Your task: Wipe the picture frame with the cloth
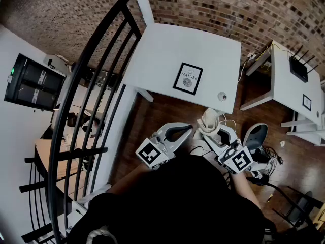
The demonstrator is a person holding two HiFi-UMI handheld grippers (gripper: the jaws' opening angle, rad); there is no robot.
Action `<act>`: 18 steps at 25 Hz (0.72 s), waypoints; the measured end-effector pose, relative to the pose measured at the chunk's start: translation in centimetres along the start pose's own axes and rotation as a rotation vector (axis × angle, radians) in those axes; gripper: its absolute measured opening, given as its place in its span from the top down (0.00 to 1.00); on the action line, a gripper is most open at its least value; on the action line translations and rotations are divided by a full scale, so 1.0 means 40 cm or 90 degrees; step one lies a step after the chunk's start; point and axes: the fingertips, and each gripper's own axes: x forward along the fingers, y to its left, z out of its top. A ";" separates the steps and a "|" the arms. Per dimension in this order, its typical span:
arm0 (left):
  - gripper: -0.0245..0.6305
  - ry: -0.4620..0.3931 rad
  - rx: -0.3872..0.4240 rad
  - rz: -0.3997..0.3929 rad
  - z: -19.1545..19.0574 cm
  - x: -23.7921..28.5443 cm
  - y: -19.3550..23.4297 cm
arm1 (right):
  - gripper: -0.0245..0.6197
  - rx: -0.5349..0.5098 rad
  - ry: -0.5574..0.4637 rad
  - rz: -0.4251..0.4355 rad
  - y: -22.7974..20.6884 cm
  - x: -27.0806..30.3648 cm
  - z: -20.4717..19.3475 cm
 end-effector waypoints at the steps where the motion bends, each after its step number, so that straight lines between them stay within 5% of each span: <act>1: 0.96 0.000 0.002 0.001 0.002 0.006 -0.003 | 0.72 -0.005 -0.006 -0.002 -0.006 -0.005 0.002; 13: 0.96 -0.026 0.029 0.049 0.046 0.067 0.075 | 0.72 0.001 -0.017 0.005 -0.095 0.008 0.011; 18: 0.96 -0.018 0.025 0.026 0.050 0.088 0.210 | 0.72 0.002 -0.011 -0.020 -0.173 0.102 0.002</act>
